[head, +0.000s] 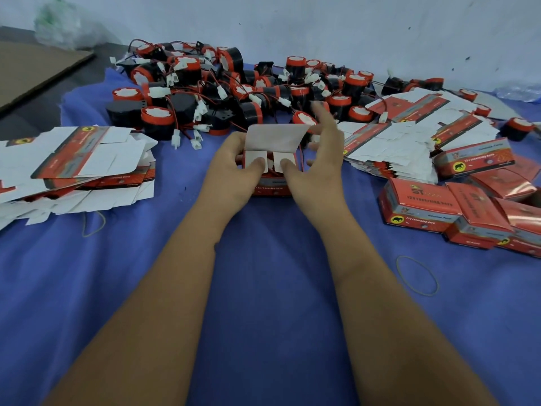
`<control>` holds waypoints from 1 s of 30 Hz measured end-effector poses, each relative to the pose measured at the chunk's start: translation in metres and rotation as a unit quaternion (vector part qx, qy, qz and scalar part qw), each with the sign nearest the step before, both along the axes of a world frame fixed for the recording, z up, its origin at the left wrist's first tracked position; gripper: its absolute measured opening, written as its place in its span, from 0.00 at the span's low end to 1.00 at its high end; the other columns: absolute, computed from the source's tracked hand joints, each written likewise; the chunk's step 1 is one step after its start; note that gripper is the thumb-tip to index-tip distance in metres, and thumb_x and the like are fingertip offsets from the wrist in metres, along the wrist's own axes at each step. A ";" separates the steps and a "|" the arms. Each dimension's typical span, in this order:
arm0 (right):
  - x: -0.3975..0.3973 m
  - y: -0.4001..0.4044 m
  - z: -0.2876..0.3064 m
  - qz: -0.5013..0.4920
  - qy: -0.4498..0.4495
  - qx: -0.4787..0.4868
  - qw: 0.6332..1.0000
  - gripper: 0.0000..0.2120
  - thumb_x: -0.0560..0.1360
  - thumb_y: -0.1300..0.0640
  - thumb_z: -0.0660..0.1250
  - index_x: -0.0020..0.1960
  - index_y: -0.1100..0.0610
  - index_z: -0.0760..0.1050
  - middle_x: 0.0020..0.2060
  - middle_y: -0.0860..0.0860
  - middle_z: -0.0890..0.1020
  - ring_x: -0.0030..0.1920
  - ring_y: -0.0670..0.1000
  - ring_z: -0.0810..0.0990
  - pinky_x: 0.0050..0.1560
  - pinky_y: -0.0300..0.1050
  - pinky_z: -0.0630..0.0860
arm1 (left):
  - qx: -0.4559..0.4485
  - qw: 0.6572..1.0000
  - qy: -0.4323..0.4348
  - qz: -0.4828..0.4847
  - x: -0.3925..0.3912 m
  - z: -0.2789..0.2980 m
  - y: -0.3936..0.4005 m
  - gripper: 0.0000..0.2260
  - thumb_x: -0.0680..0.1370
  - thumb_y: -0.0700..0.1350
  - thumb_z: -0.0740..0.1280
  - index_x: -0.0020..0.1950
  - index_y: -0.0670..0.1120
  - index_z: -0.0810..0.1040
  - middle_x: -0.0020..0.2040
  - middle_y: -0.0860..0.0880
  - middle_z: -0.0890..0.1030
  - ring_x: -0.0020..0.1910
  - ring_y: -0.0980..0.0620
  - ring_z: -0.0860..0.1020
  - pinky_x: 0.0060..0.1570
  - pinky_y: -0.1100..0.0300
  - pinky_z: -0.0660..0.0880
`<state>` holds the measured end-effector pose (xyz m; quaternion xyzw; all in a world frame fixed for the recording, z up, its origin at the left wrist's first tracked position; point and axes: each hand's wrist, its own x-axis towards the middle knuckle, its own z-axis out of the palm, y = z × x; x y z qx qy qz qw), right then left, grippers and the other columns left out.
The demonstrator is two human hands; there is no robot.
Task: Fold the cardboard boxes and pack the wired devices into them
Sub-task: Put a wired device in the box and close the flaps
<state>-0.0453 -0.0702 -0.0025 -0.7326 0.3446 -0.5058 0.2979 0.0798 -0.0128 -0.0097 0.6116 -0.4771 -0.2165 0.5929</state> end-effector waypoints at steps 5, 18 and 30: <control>-0.006 -0.001 -0.001 0.032 0.016 0.086 0.996 0.23 0.72 0.73 0.56 0.52 0.53 0.82 0.54 0.51 0.81 0.55 0.47 0.78 0.51 0.39 0.78 | -0.035 0.997 -0.006 0.068 0.002 0.000 0.003 0.15 0.76 0.34 0.69 0.39 0.54 0.77 0.54 0.55 0.80 0.54 0.56 0.79 0.46 0.62 0.78; -0.019 -0.005 -0.002 0.134 0.104 0.116 0.979 0.18 0.78 0.61 0.65 0.68 0.54 0.76 0.70 0.45 0.73 0.71 0.40 0.67 0.65 0.30 0.65 | 0.051 0.993 -0.096 -0.043 0.007 0.000 0.011 0.20 0.79 0.38 0.65 0.71 0.49 0.75 0.75 0.56 0.68 0.76 0.58 0.62 0.72 0.61 0.65; -0.015 -0.007 -0.004 0.094 0.147 0.049 0.983 0.20 0.77 0.56 0.70 0.69 0.54 0.75 0.69 0.48 0.74 0.70 0.43 0.69 0.69 0.32 0.64 | 0.025 0.991 -0.115 -0.057 0.011 0.000 0.008 0.19 0.79 0.39 0.68 0.66 0.56 0.74 0.71 0.55 0.72 0.66 0.63 0.68 0.57 0.80 0.66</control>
